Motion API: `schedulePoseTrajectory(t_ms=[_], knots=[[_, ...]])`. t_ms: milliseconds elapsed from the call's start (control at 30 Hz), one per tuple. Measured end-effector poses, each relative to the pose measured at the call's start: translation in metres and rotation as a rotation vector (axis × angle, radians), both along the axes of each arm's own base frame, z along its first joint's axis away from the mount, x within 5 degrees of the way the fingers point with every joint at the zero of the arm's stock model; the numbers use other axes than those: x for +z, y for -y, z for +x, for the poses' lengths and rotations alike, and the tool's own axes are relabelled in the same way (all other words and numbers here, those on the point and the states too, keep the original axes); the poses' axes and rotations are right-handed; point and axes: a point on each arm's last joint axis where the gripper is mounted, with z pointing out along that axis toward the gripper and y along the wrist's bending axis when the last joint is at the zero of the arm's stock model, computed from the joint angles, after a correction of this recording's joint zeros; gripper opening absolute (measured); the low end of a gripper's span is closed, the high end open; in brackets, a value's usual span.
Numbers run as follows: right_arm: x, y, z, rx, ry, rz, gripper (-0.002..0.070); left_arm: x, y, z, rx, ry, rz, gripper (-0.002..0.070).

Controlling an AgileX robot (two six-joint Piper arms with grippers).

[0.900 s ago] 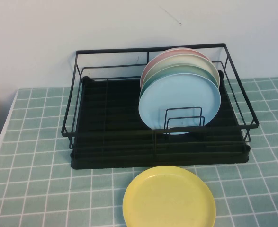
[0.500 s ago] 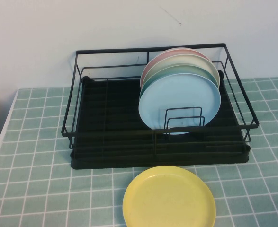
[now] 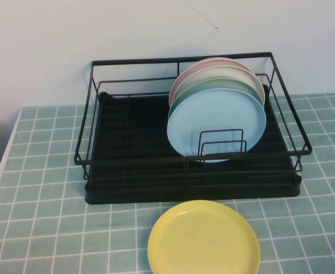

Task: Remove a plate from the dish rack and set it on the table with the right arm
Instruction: Grasp the plate from the shelf

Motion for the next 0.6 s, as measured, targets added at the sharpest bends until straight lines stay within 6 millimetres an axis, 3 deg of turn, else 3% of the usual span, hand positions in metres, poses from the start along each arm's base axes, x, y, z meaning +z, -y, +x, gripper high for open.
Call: schedulePoseTrajectory(t_ms=[400, 533, 600], knots=[[0.000, -0.001, 0.000, 0.002, 0.000, 0.032, -0.0001, 0.000, 0.000, 0.000, 0.000, 0.000, 0.000, -0.0003], [0.001, -0.010, 0.000, 0.021, 0.001, 0.274, -0.0001, 0.000, 0.000, 0.000, 0.000, 0.000, 0.000, -0.0003], [0.002, -0.017, 0.000, 0.037, -0.005, 0.478, -0.0001, 0.000, 0.000, 0.000, 0.000, 0.000, 0.000, -0.0003]])
